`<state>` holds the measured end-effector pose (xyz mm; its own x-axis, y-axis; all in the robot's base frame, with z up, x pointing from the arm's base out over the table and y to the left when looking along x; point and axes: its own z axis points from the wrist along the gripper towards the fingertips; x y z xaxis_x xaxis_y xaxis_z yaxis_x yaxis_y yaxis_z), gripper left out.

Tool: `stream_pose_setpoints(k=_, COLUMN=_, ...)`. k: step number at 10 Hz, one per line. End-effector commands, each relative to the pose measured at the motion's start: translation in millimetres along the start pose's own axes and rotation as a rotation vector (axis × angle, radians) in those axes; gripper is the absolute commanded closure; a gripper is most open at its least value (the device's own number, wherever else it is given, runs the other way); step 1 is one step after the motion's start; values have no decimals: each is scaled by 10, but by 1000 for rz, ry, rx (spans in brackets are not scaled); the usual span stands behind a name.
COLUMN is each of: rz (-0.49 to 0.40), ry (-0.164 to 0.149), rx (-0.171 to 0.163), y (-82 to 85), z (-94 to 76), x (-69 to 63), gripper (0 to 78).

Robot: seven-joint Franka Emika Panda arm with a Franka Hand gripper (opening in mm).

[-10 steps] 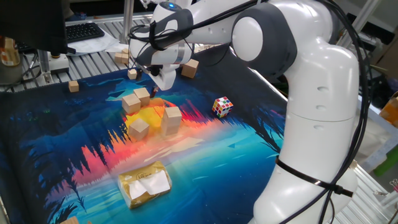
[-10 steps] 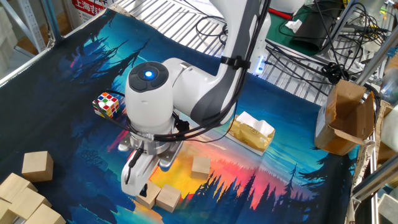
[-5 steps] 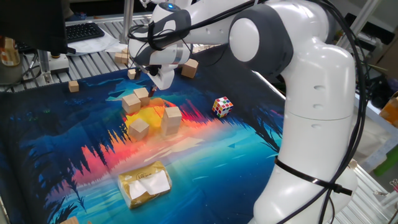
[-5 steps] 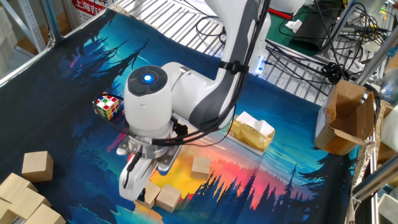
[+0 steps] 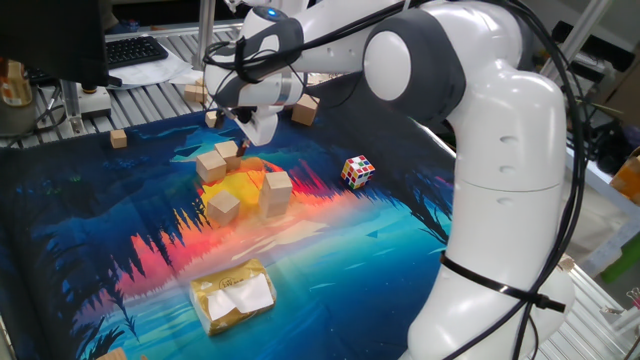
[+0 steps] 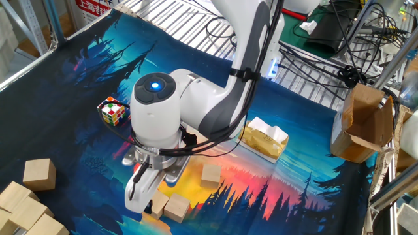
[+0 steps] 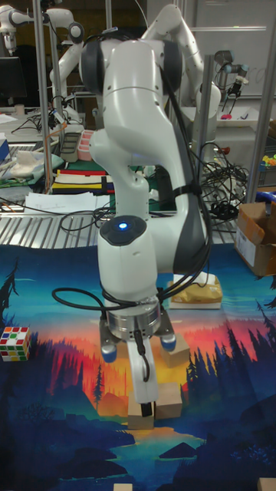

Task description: Stack the blocks in a vertical line of five

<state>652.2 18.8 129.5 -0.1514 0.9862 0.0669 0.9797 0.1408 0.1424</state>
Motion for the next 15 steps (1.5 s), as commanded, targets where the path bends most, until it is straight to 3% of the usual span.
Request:
stream_pose_setpoints(k=1, rz=0, ry=-13, rx=7, y=43, z=99, x=-18, gripper=1)
stream_pose_setpoints(k=15, rz=2, ry=-24, rx=34, y=67, z=316, x=-48, gripper=1)
